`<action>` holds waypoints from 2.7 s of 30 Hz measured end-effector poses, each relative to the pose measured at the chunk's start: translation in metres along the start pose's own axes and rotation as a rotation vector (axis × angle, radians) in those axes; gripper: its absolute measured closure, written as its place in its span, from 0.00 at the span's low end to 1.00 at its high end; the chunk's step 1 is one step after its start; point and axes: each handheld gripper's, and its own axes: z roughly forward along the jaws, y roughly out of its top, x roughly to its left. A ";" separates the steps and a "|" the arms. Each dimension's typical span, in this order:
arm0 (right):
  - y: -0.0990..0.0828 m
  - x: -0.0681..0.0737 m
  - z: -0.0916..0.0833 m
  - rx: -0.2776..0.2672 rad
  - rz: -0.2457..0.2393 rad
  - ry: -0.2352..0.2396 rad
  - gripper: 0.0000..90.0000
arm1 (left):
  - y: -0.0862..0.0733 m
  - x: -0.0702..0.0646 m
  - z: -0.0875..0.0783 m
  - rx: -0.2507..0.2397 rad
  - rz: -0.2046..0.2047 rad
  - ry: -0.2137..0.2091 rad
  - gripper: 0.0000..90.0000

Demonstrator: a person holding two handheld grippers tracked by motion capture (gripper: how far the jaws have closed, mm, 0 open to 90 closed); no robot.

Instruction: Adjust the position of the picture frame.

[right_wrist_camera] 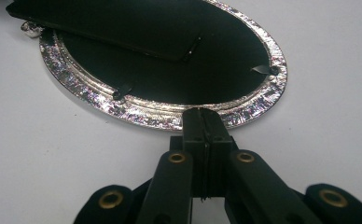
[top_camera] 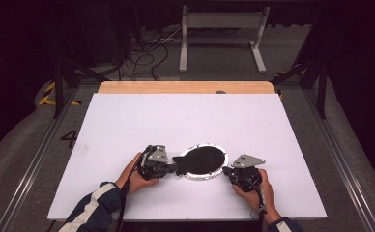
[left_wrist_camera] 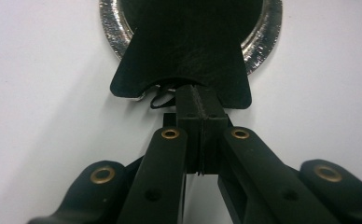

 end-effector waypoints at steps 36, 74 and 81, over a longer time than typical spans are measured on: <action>0.024 -0.025 0.030 -0.025 0.045 -0.061 1.00 | 0.002 -0.009 -0.019 -0.014 0.075 0.026 0.96; 0.015 0.002 0.021 -0.029 -0.005 -0.001 1.00 | 0.000 0.001 0.001 -0.019 -0.045 -0.011 0.97; 0.026 0.001 0.032 -0.028 -0.002 -0.019 1.00 | -0.002 -0.003 0.000 -0.019 -0.046 -0.007 0.96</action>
